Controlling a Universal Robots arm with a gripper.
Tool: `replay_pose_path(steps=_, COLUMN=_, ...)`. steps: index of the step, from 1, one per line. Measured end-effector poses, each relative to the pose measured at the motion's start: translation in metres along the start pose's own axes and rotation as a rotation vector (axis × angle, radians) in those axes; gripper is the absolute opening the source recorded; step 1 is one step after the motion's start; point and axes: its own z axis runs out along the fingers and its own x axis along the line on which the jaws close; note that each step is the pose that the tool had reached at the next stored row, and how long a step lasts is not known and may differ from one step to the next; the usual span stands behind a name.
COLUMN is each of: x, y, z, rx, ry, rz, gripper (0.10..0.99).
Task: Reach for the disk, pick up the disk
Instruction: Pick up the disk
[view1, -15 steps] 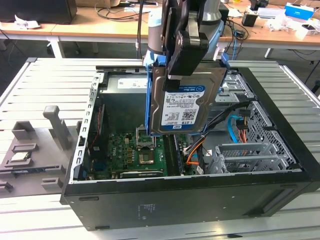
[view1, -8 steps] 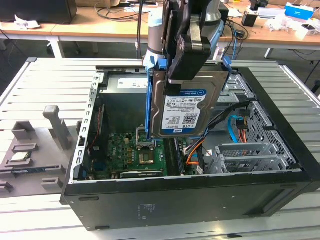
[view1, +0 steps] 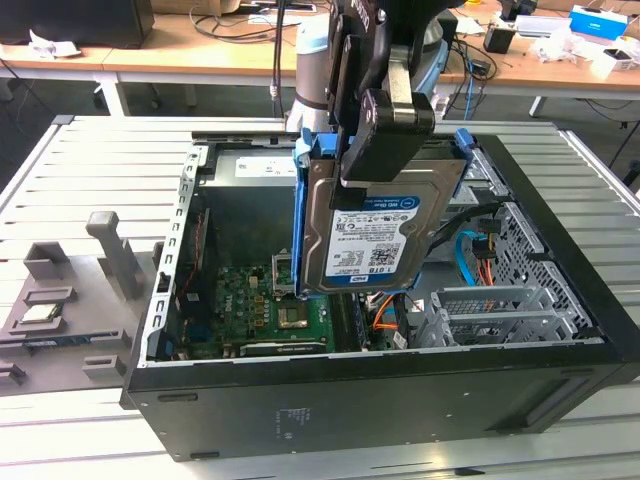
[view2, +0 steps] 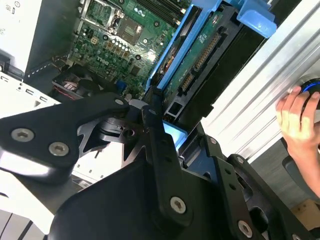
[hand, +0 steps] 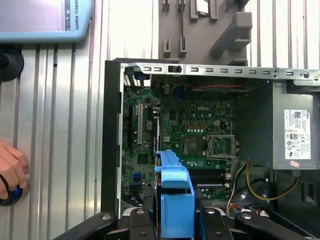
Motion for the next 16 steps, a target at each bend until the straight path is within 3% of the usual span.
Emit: replay_pose_path(steps=16, x=0.0226, y=0.0005, z=-0.0008, rx=0.0, ry=-0.0001, rz=0.0, gripper=0.369)
